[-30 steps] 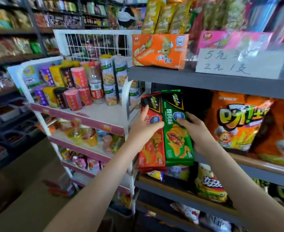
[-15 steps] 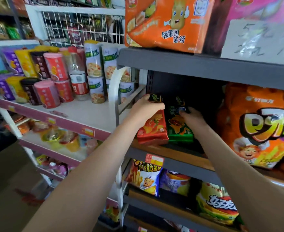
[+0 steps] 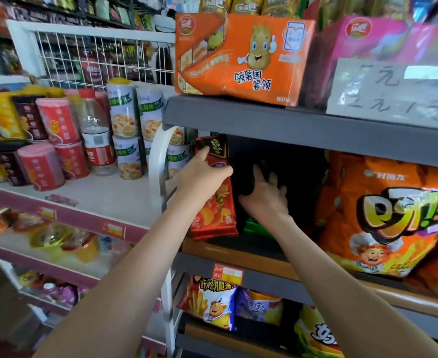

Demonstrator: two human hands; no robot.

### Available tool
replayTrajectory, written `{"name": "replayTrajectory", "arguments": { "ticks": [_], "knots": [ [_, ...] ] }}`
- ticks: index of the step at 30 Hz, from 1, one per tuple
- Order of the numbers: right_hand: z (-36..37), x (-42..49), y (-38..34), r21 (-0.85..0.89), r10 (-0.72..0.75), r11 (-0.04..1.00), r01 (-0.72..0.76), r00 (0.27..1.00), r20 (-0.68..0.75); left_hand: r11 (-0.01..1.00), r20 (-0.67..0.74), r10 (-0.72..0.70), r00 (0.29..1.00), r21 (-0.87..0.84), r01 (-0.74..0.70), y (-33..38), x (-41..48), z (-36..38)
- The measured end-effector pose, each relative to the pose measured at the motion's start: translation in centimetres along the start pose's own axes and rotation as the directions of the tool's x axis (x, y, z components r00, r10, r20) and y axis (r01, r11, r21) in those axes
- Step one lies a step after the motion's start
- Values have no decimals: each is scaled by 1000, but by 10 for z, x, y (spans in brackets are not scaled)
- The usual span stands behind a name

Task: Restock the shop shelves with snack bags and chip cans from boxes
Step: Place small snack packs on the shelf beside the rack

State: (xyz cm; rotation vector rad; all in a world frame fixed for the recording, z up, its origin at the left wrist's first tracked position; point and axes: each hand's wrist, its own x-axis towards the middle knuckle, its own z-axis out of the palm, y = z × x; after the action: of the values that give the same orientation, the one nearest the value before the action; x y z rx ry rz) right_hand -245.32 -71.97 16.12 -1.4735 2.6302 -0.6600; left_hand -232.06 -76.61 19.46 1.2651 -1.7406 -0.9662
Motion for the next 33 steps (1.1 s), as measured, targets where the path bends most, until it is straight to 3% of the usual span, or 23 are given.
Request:
{"name": "replayTrajectory", "arguments": {
  "ticks": [5,14,20,27,33],
  "knots": [
    [8,18,9,146,-17,987,64,952,-304,995,-119,95,988,45,-90,-1,18,6],
    [22,64,17,287,102,955,68,836,-539,966,-215,249,944,-22,-259,-32,34,34],
    [27,74,24,361,279,926,-112,848,-451,949,-225,307,925,4,-314,-41,35,37],
    [25,68,29,288,100,958,-6,945,-313,939,-180,345,921,51,-341,-35,38,41],
    [22,70,30,270,180,958,-93,930,-321,928,-148,373,916,39,-371,-36,38,40]
  ]
}}
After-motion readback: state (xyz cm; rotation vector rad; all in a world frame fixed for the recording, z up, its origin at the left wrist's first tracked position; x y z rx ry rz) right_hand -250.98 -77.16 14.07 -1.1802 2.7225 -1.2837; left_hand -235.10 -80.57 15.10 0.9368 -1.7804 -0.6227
